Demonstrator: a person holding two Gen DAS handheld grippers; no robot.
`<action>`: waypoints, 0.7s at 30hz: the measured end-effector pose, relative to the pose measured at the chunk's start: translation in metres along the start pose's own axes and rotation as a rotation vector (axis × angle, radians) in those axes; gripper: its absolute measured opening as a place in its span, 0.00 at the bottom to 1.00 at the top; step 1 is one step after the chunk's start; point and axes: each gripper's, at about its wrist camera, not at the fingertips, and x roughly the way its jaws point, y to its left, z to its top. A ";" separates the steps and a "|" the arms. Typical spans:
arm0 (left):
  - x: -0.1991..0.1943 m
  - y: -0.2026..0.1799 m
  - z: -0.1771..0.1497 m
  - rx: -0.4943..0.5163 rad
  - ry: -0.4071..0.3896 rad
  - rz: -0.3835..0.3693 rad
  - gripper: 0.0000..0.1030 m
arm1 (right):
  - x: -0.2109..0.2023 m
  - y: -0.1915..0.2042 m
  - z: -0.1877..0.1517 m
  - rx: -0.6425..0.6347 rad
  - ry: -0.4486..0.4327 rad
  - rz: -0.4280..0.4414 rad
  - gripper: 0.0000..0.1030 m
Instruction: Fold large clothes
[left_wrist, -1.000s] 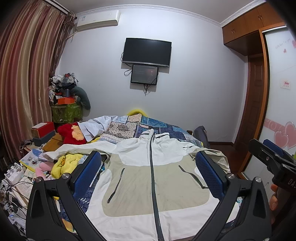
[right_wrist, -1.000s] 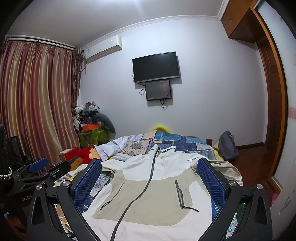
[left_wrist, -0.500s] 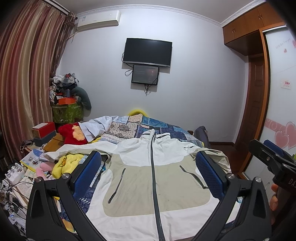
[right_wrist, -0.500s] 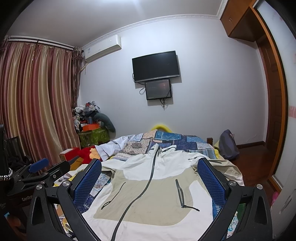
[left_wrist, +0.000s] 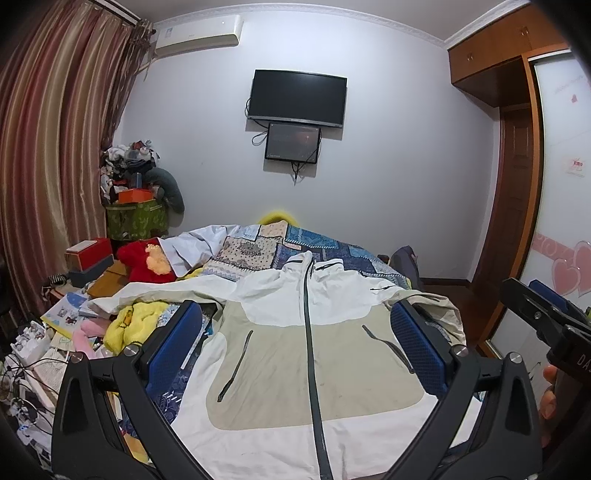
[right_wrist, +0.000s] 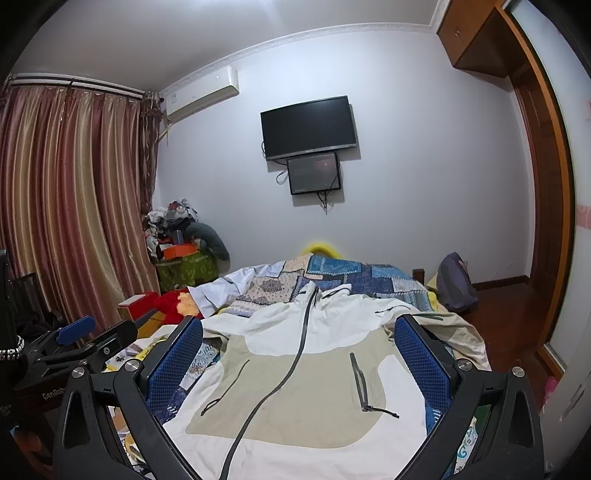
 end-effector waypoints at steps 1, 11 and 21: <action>0.003 0.001 -0.001 0.002 0.005 0.005 1.00 | 0.001 0.001 -0.001 0.002 0.005 -0.001 1.00; 0.057 0.027 -0.003 -0.006 0.096 0.067 1.00 | 0.037 -0.005 -0.005 0.043 0.097 0.002 1.00; 0.154 0.102 -0.006 0.008 0.264 0.250 1.00 | 0.127 -0.037 -0.002 0.086 0.250 -0.021 1.00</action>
